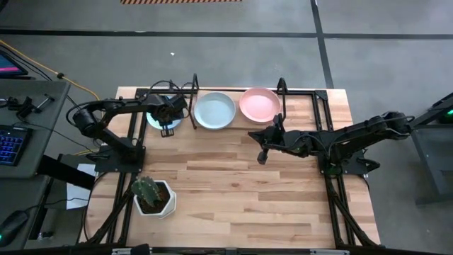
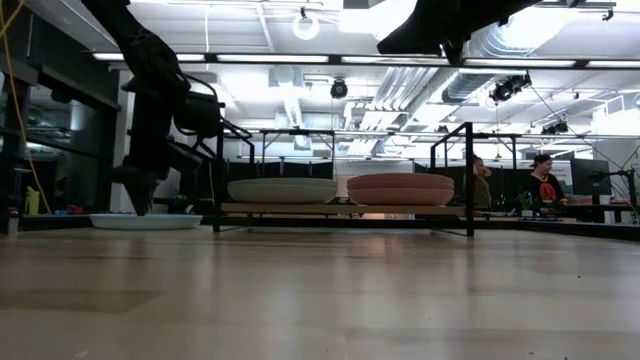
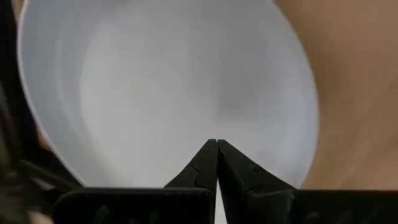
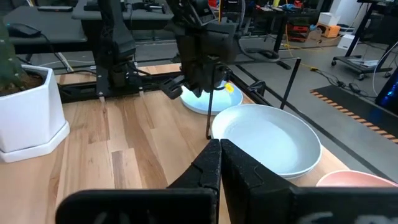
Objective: Place and stack plates onto a shelf
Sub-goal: Stack the light blue plate on top of the white plate on the shelf
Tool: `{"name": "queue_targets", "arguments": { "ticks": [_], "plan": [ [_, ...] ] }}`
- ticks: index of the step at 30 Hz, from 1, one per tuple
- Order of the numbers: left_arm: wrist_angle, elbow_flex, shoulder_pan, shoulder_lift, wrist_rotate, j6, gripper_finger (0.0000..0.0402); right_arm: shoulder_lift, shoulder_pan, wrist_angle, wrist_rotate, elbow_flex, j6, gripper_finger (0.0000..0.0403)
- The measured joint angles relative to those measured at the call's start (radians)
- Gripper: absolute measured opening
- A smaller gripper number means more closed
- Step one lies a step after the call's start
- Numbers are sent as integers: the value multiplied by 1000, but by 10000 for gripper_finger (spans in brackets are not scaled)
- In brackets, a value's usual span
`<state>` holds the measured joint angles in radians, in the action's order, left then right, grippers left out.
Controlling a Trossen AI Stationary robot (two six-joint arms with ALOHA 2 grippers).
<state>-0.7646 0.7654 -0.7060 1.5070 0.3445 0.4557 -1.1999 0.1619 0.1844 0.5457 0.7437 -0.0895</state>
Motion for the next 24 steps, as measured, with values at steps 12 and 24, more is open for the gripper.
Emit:
{"name": "queue_targets", "arguments": {
  "ticks": [12, 24],
  "plan": [
    [13, 0, -86, 0, -88, -312, 0, 0, 0, 0, 0, 0, 1, 0],
    [-103, 0, -83, -1, -154, -544, 0, 0, 0, 0, 0, 0, 3, 0]
  ]
}}
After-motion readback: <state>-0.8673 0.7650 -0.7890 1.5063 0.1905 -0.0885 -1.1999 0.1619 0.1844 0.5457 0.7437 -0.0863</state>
